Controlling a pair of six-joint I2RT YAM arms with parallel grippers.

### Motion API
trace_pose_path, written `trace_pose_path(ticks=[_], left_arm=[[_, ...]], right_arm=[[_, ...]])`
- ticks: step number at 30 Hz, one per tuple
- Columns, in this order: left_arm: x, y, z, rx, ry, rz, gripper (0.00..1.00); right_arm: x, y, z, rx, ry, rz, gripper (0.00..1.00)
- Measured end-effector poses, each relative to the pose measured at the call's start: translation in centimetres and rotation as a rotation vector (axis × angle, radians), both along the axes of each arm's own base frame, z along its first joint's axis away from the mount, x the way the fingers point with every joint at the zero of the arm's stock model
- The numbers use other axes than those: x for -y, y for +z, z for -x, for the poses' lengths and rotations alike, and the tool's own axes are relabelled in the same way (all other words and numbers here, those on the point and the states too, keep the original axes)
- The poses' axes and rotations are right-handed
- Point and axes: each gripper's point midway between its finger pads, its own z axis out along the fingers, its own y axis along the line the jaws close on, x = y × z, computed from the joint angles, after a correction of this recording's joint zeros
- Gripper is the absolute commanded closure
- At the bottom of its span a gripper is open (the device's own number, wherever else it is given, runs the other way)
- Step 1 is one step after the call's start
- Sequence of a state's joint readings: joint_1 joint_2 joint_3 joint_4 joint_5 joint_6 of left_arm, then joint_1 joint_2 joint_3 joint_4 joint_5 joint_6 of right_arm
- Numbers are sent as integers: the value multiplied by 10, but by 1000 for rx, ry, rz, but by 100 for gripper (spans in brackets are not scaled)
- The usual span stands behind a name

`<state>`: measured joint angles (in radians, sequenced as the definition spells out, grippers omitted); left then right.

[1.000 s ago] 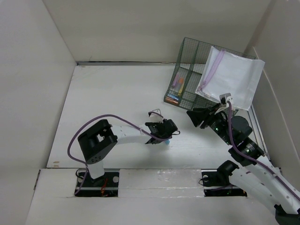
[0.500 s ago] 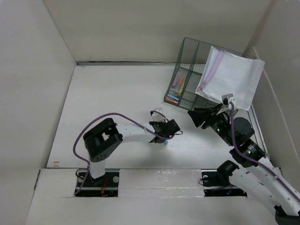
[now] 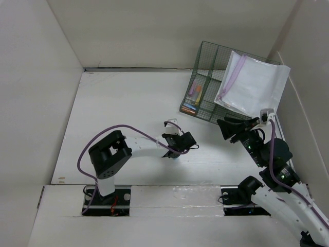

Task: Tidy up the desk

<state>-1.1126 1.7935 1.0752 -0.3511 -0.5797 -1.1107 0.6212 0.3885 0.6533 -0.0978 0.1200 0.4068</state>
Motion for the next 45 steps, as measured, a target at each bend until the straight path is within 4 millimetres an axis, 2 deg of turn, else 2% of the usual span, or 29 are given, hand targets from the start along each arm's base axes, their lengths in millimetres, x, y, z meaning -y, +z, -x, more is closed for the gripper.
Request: trace_pose_path(ticks=[4, 6, 9, 15, 17, 20, 24, 28, 30, 34, 35, 36, 38, 39, 42, 45], left_arm=[[-1, 20, -7, 38, -34, 5, 100], [1, 42, -18, 82, -46, 45, 100], [5, 83, -47, 176, -48, 138, 100], [18, 163, -129, 374, -111, 283, 100], [29, 187, -161, 438, -146, 275, 100], [57, 212, -207, 524, -217, 254, 100], [95, 218, -253, 567, -352, 250, 100], [117, 208, -291, 576, -440, 241, 100], [126, 205, -307, 588, -471, 246, 96], [131, 196, -326, 598, -508, 247, 78], [131, 194, -327, 598, -514, 244, 75], [130, 191, -328, 595, -523, 241, 62], [131, 191, -329, 598, -532, 235, 58], [131, 192, -329, 601, -537, 235, 49], [133, 195, -329, 616, -548, 236, 30], [136, 195, -328, 630, -558, 244, 21]], right_arm=[[0, -3, -2, -12, -9, 7, 49], [1, -4, -3, -13, -15, 6, 49], [2, -4, -4, -15, -23, 6, 49], [0, -11, -10, -40, -29, 23, 49], [-2, -15, -12, -52, -29, 32, 49], [-4, -21, -15, -72, -30, 47, 49], [-4, -25, -15, -86, -30, 57, 49], [-4, -26, -15, -88, -30, 58, 49], [-4, -26, -15, -88, -29, 59, 49], [-5, -26, -14, -89, -25, 60, 49], [-5, -26, -14, -89, -23, 60, 49], [-5, -26, -14, -89, -21, 60, 49], [-6, -26, -14, -89, -17, 61, 49], [-6, -26, -13, -89, -15, 61, 49], [-7, -26, -13, -89, -11, 61, 49], [-8, -26, -13, -89, -8, 61, 49]])
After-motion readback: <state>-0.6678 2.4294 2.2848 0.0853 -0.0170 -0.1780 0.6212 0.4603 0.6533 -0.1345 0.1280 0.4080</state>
